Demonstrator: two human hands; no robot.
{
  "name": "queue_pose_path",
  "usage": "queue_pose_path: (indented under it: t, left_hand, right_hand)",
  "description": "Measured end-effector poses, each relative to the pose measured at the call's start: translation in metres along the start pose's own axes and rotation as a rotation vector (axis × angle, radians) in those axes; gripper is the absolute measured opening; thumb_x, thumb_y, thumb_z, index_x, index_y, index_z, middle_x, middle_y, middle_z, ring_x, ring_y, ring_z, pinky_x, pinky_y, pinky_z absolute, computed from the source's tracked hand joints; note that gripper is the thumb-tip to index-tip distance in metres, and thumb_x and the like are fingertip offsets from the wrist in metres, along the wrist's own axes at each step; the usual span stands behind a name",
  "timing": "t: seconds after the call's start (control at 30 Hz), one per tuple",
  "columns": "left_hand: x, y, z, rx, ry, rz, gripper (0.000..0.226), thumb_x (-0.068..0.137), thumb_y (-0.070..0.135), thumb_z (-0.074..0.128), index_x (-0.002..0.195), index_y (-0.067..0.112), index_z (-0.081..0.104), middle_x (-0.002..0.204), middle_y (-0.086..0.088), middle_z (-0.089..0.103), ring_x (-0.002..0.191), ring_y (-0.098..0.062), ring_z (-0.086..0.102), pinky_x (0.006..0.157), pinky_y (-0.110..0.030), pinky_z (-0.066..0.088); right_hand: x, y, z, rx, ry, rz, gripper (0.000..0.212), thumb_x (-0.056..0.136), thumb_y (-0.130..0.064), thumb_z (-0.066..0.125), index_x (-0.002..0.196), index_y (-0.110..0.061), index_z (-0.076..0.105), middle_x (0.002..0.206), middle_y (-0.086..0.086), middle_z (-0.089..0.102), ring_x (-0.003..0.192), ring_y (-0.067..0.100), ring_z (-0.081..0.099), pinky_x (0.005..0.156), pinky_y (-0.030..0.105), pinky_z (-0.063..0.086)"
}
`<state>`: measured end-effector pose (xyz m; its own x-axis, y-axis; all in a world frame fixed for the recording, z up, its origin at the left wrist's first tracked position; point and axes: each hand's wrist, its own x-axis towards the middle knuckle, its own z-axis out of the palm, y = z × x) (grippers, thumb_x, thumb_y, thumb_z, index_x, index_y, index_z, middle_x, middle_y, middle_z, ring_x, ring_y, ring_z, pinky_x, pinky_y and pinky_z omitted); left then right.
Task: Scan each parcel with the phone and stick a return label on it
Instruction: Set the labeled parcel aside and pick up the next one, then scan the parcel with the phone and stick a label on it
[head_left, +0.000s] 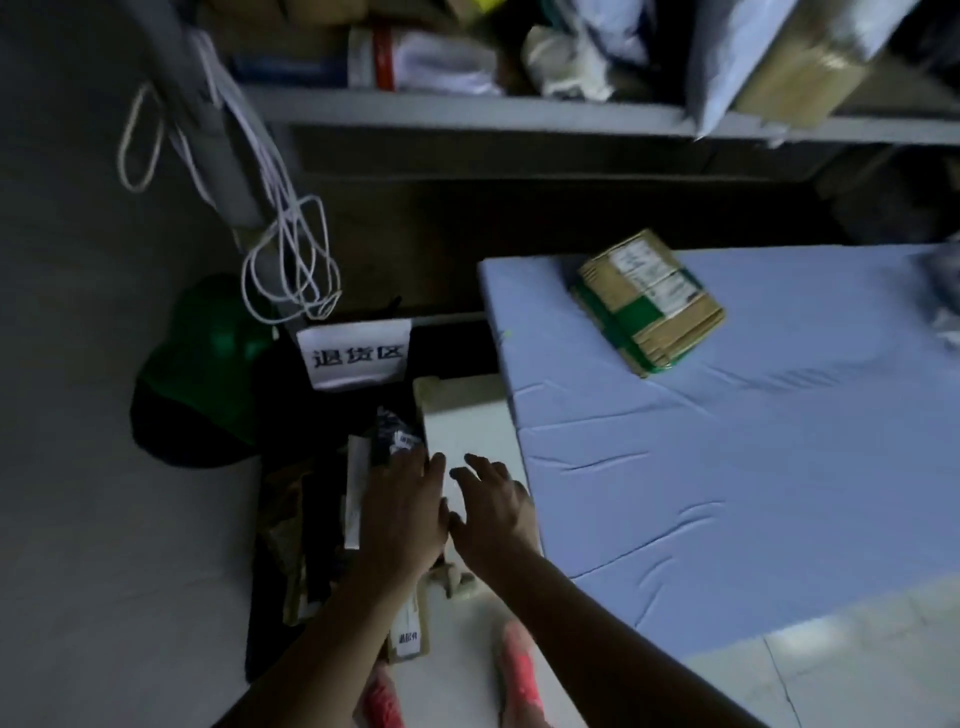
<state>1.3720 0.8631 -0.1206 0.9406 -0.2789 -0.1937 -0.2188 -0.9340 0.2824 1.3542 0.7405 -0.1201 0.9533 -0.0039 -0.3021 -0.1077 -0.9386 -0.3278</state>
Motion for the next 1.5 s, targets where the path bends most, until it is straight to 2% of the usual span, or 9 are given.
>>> queue_pose_path:
  t: [0.13,0.3,0.57,0.7,0.87,1.0,1.2,1.33,1.5]
  left_hand:
    - [0.006,0.069,-0.049,0.121,0.084,0.113,0.053,0.086,0.031,0.068,0.136,0.02,0.056,0.136,-0.003,0.054,0.128,-0.026,0.05,0.099,-0.042,0.043]
    - [0.026,0.152,-0.083,0.239,0.141,0.167,0.041,0.09,0.026,0.06,0.13,0.021,0.052,0.13,-0.004,0.051,0.122,-0.027,0.048,0.093,-0.043,0.045]
    - [0.064,0.257,-0.087,0.388,0.082,0.003,0.046,0.095,0.031,0.056,0.137,0.016,0.047,0.131,-0.009,0.05,0.124,-0.031,0.046,0.097,-0.044,0.04]
    - [0.084,0.279,-0.079,0.315,0.061,-0.081,0.049,0.097,0.034,0.055,0.141,0.017,0.044,0.132,-0.009,0.051,0.121,-0.03,0.05,0.091,-0.04,0.043]
    - [0.134,0.286,-0.052,0.169,0.044,-0.17,0.054,0.096,0.039,0.056,0.143,0.017,0.043,0.134,-0.01,0.052,0.122,-0.031,0.051,0.092,-0.04,0.042]
    - [0.178,0.281,-0.02,0.028,-0.044,-0.239,0.069,0.092,0.046,0.063,0.148,0.018,0.035,0.133,-0.013,0.053,0.122,-0.033,0.053,0.091,-0.04,0.045]
    - [0.211,0.296,0.008,-0.569,0.073,-0.309,0.103,0.082,0.023,0.082,0.157,0.009,0.013,0.128,-0.012,0.064,0.112,-0.03,0.065,0.088,-0.04,0.056]
    - [0.223,0.32,0.009,-0.623,0.14,-0.339,0.092,0.084,0.013,0.078,0.155,0.012,0.02,0.122,-0.013,0.068,0.105,-0.029,0.068,0.087,-0.047,0.057]
    - [0.234,0.395,0.009,-0.651,0.16,-0.211,0.086,0.084,0.009,0.078,0.152,0.019,0.026,0.119,-0.007,0.07,0.103,-0.026,0.069,0.086,-0.043,0.058]
  right_hand:
    - [-0.017,0.043,-0.069,-0.1,0.084,0.004,0.052,0.091,-0.034,0.066,0.14,-0.025,0.052,0.158,-0.002,0.038,0.14,0.022,0.038,0.109,0.039,0.037]
    - [-0.032,0.127,-0.153,-0.166,0.163,0.036,0.057,0.092,-0.036,0.066,0.145,-0.025,0.047,0.16,-0.001,0.035,0.142,0.024,0.036,0.111,0.04,0.035]
    - [-0.013,0.248,-0.249,-0.303,0.183,-0.045,0.059,0.09,-0.036,0.068,0.143,-0.024,0.047,0.149,0.002,0.045,0.133,0.025,0.044,0.103,0.041,0.041]
    - [0.016,0.278,-0.271,-0.293,0.165,-0.082,0.061,0.09,-0.034,0.068,0.146,-0.026,0.044,0.151,0.001,0.043,0.135,0.025,0.041,0.105,0.04,0.04]
    - [0.071,0.3,-0.271,-0.283,0.117,-0.127,0.063,0.091,-0.035,0.068,0.147,-0.027,0.042,0.153,0.001,0.04,0.135,0.023,0.041,0.106,0.039,0.039]
    - [0.123,0.314,-0.26,-0.213,0.047,-0.129,0.076,0.085,-0.032,0.075,0.151,-0.031,0.037,0.15,0.004,0.042,0.132,0.027,0.045,0.106,0.044,0.041]
    - [0.17,0.335,-0.244,0.0,-0.083,-0.153,0.089,0.085,-0.029,0.078,0.156,-0.036,0.026,0.143,0.013,0.045,0.125,0.036,0.052,0.101,0.046,0.05]
    - [0.166,0.36,-0.24,0.092,-0.025,-0.129,0.085,0.086,-0.026,0.077,0.156,-0.034,0.029,0.137,0.013,0.05,0.12,0.036,0.055,0.097,0.042,0.05]
    - [0.139,0.435,-0.265,0.18,0.076,-0.059,0.086,0.085,-0.027,0.078,0.156,-0.033,0.031,0.145,0.01,0.047,0.124,0.032,0.055,0.098,0.039,0.05]
